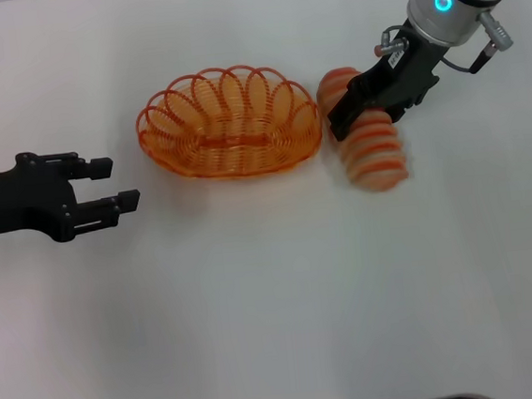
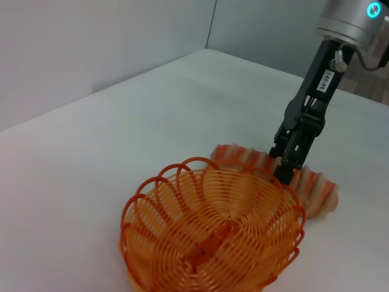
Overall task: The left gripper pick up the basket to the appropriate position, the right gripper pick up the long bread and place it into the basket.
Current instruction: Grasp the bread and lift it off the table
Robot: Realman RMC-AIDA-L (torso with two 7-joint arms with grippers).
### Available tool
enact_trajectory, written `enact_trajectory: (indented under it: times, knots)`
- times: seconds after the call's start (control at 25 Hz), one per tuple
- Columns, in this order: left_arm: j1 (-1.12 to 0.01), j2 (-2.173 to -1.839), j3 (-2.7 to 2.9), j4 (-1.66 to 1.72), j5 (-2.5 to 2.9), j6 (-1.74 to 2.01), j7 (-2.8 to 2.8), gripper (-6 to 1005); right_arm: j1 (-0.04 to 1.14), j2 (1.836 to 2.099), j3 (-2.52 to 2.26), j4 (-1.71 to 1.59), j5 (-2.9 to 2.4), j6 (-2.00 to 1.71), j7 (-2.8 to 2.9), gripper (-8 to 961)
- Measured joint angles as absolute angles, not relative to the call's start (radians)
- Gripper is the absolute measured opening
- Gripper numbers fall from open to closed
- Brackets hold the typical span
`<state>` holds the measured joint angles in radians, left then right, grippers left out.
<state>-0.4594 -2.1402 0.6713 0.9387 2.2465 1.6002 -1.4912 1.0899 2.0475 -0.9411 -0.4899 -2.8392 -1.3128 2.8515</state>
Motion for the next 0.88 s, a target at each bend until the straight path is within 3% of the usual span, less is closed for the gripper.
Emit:
enact_trajectory:
  times: [0.12, 0.88]
  knots:
    - [-0.46, -2.14, 0.671, 0.939, 2.247, 1.6, -1.491, 595, 1.09, 2.048, -0.942, -0.489, -2.839, -1.309, 2.855, 888]
    - [-0.462, -2.136, 0.657, 0.939, 2.244, 1.597, -1.495, 595, 0.997, 2.041, -0.932, -0.712, -2.828, -1.445, 2.855, 584]
